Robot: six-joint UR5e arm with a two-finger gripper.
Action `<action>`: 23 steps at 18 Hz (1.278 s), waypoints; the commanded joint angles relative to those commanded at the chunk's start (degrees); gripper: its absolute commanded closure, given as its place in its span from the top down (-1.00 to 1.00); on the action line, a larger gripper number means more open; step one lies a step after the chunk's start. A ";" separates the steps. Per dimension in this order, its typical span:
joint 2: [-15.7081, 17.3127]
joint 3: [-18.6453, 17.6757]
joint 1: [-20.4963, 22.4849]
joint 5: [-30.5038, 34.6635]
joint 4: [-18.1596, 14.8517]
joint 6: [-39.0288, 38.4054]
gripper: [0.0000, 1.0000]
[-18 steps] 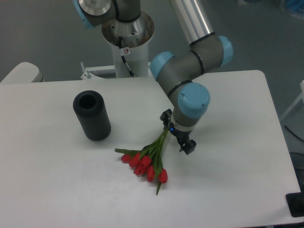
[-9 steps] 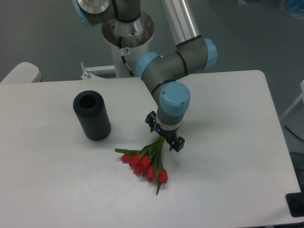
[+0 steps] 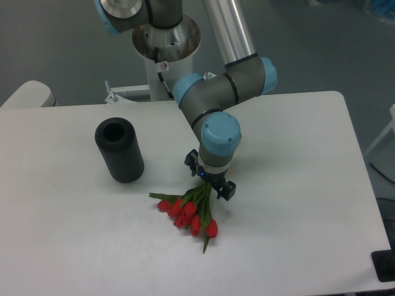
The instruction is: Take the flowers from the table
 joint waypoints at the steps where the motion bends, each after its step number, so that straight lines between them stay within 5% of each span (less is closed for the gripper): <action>1: -0.09 0.00 0.00 0.00 -0.09 0.09 0.71; 6: -0.18 0.26 0.00 0.26 -0.35 0.00 -0.16; 9: -0.18 0.53 0.00 0.18 -0.26 0.00 -0.48; 23: 0.26 6.67 0.53 0.18 -1.23 0.70 -0.77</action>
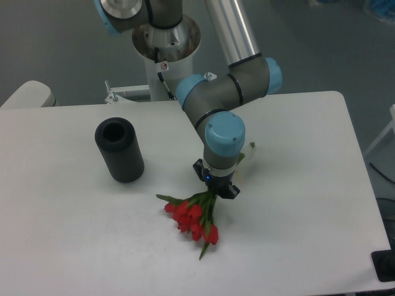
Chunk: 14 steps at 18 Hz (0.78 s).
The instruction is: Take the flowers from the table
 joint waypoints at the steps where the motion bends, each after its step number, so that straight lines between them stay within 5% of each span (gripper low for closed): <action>1: -0.17 0.70 0.09 0.09 0.00 0.09 -0.80; 5: -1.67 4.13 0.62 0.00 -0.44 0.97 -0.80; 14: -8.26 15.90 2.98 0.26 -8.86 6.50 -0.81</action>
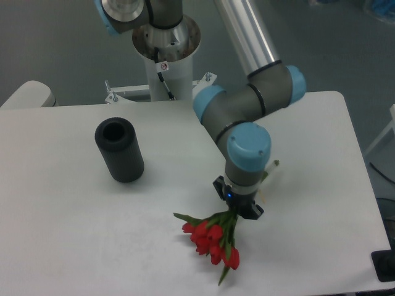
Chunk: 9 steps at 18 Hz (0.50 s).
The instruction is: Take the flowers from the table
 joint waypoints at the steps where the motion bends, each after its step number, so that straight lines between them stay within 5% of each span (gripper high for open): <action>1: -0.53 1.40 0.18 0.00 -1.15 0.96 -0.82; 6: -3.69 7.12 0.10 1.40 -4.93 2.38 -0.82; 9: -3.87 7.39 0.18 1.58 -5.12 3.95 -0.87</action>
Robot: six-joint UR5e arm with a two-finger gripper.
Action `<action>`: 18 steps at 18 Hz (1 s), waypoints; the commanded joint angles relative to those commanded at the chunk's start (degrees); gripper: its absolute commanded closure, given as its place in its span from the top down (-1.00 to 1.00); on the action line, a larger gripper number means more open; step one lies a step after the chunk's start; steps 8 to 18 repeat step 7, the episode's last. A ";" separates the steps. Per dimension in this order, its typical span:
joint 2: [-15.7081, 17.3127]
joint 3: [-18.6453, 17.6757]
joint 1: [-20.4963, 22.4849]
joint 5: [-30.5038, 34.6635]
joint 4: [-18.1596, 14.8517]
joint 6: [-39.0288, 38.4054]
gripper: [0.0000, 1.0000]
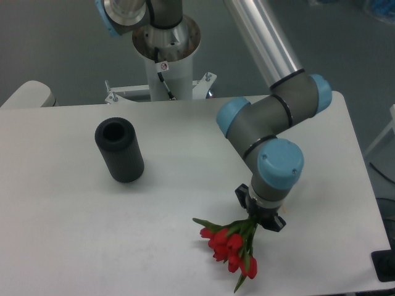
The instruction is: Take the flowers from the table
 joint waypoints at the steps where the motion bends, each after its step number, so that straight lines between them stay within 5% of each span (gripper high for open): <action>1: 0.00 0.00 0.09 0.00 -0.17 0.88 -0.89; 18: 0.00 -0.26 0.00 0.09 0.00 2.12 -0.89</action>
